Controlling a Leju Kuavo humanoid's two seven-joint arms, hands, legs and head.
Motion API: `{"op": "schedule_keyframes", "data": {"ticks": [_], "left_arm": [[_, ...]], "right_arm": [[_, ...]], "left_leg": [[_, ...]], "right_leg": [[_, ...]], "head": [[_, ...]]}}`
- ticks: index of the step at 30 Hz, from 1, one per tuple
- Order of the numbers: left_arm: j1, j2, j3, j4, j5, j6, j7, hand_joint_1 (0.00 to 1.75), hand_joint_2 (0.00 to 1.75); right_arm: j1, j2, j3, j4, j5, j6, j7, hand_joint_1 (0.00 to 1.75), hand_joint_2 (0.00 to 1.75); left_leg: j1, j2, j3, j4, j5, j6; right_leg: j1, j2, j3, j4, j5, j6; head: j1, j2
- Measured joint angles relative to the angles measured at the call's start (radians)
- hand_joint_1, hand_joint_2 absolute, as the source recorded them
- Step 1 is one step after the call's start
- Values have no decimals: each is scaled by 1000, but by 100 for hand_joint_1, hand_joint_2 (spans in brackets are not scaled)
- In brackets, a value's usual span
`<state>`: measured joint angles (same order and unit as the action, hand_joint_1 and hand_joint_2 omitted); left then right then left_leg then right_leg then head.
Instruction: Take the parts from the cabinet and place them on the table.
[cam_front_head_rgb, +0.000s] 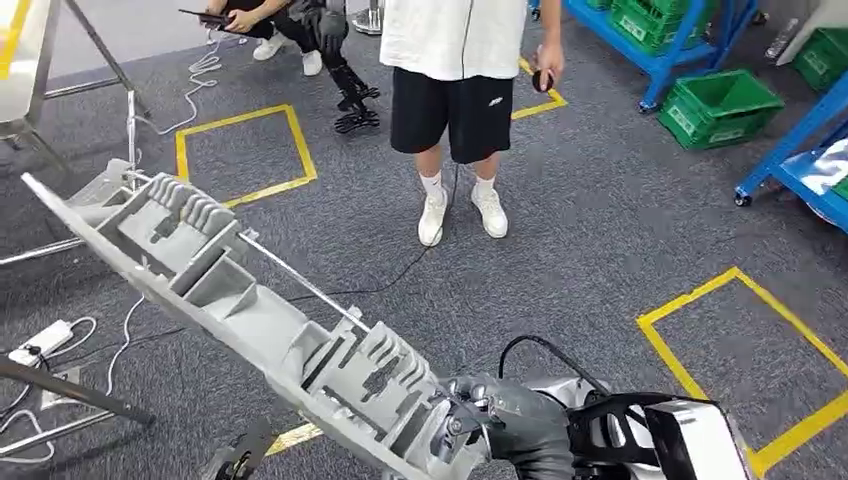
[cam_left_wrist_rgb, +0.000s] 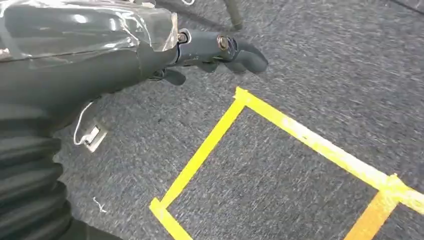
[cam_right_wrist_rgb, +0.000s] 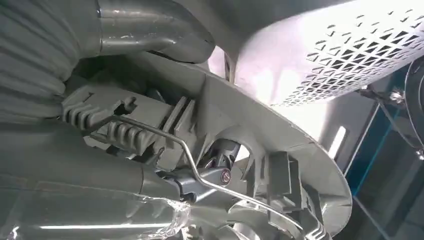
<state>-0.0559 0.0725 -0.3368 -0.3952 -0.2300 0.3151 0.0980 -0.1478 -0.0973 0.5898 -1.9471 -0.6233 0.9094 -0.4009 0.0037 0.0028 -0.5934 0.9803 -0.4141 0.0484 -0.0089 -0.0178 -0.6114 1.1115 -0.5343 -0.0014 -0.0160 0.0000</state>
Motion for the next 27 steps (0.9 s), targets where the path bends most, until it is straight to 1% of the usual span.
{"op": "schedule_keyframes", "data": {"ticks": [1, 2, 3, 4, 5, 6, 7, 8, 9, 10, 12, 13, 14, 15, 16, 17, 18, 19, 22, 24, 25, 26, 27], "left_arm": [[-1, 0, 2, 0, 0, 0, 0, 0, 175], [0, -2, 2, 0, -1, 0, 0, 0, 175], [0, -2, 2, 0, -2, 0, 0, 0, 175], [1, -2, 3, 0, -5, 0, 0, 0, 175], [2, -3, 3, 0, -8, -1, 0, 0, 175], [2, -4, 3, 0, -10, -1, 1, 0, 175], [2, -5, 3, 0, -11, -1, 2, 0, 175], [2, -5, 3, -1, -11, -1, 2, 0, 175], [3, -5, 5, -1, -12, -1, 3, 0, 175], [5, -4, 6, -1, -14, -1, 4, 0, 175], [11, -4, 7, -1, -16, -2, 5, 0, 175], [13, -3, 8, -1, -17, -2, 5, 0, 175], [15, -4, 8, -1, -17, -2, 6, 0, 175], [14, -2, 10, -1, -18, -2, 5, 0, 175], [13, -1, 11, -1, -18, -2, 6, 0, 175], [14, -1, 12, -1, -18, -2, 6, 0, 175], [15, -2, 12, -1, -19, -4, 6, 0, 175], [17, -2, 12, -1, -21, -5, 5, 0, 175], [17, -2, 12, -1, -21, -5, 5, 0, 175], [18, -2, 12, -1, -21, -6, 6, 0, 175], [18, -1, 12, -1, -21, -6, 6, 0, 175], [16, 4, 13, -6, -22, -6, 5, 0, 175], [12, 4, 13, -8, -22, -6, 5, 0, 175]], "right_arm": [[1, -1, 0, 0, 0, 0, 0, 175, 175], [2, -1, 0, 0, 1, 0, 0, 175, 175], [2, -2, 0, 0, 1, 0, 0, 175, 175], [3, -3, 1, 0, 2, -1, 0, 175, 175], [3, -5, 1, 0, 2, -2, 0, 175, 175], [2, -6, 1, 0, 2, -2, 0, 175, 175], [1, -5, 1, 0, 2, -2, 0, 175, 175], [0, -6, 1, 0, 3, -2, 0, 175, 175], [1, -5, 2, 0, 4, -2, 0, 175, 175], [1, -5, 2, -1, 5, -2, 0, 175, 175], [0, -5, 2, -1, 6, -2, 0, 175, 175], [-1, -4, 2, -2, 6, -3, 0, 175, 175], [-1, -3, 2, -3, 7, -3, 0, 175, 175], [-1, -2, 2, -3, 7, -3, 0, 175, 175], [-1, -1, 2, -3, 7, -3, 0, 175, 175], [-1, 0, 2, -3, 7, -3, 0, 175, 175], [0, 0, 2, -3, 9, -2, -1, 175, 175], [0, 0, 3, -3, 11, -2, -2, 175, 175], [0, 0, 3, -3, 11, -2, -2, 175, 175], [0, 0, 3, -3, 11, -2, -2, 175, 175], [0, 0, 3, -3, 11, -2, -2, 175, 175], [0, 4, 3, -5, 11, -2, -3, 175, 175], [-1, 4, 2, -5, 11, -1, -3, 175, 175]], "left_leg": [[0, -7, 0, 0, 0, 0], [-1, -15, -1, 0, -1, 0], [-1, -23, -2, 1, -1, 0], [-1, -30, -2, 1, -1, -1], [-1, -39, -1, 2, -2, -2], [0, -48, 0, 5, -4, -5], [1, -57, -1, 11, -8, -10], [2, -62, -4, 20, -13, -18], [-6, -68, -9, 30, -19, -26], [-3, -69, -11, 28, -17, -29], [2, -70, -11, 26, -16, -35], [5, -68, -14, 31, -23, -40], [5, -40, -25, 56, -40, -47], [8, -23, -46, 105, -67, -52], [11, -14, -85, 186, -105, -57], [12, -9, -127, 269, -137, -61], [13, -8, -162, 332, -155, -63], [14, -7, -176, 352, -148, -63], [14, -7, -176, 352, -148, -63], [14, -7, -174, 346, -142, -62], [14, -5, -146, 282, -100, -58], [1, 51, -20, 42, -23, -30], [-9, 44, -23, 38, -24, -24]], "right_leg": [[-1, 7, -38, 76, -28, -5], [-2, 11, -84, 159, -55, -7], [-2, 13, -111, 206, -65, -2], [-3, 13, -115, 205, -57, 6], [-7, 13, -98, 161, -32, 18], [-11, 14, -57, 70, 9, 32], [-16, 20, -8, -29, 47, 42], [-20, 34, 16, -86, 62, 38], [-15, 29, 25, -90, 66, 26], [-10, 28, 22, -85, 67, 18], [-6, 25, 21, -85, 69, 11], [-20, 22, 24, -90, 73, 3], [-17, 20, 27, -90, 72, -3], [-16, 17, 30, -90, 69, -9], [-13, 14, 31, -90, 69, -14], [-10, 10, 31, -90, 68, -15], [-8, 6, 31, -90, 67, -16], [-6, 1, 32, -90, 66, -17], [-6, 1, 32, -90, 66, -17], [-6, 0, 32, -90, 66, -18], [-4, -4, 34, -90, 65, -19], [-2, -14, 41, -91, 61, -16], [3, -20, 38, -91, 59, -11]], "head": [[3, 0], [3, 0], [2, 0], [3, 0], [3, 0], [3, 0], [3, 0], [3, 0], [3, 0], [2, 0], [2, 0], [2, 0], [0, 0], [-5, 0], [-4, 0], [-4, 0], [-4, 0], [-4, 0], [-4, 0], [-4, 0], [-4, 0], [-3, 0], [-4, 0]]}}
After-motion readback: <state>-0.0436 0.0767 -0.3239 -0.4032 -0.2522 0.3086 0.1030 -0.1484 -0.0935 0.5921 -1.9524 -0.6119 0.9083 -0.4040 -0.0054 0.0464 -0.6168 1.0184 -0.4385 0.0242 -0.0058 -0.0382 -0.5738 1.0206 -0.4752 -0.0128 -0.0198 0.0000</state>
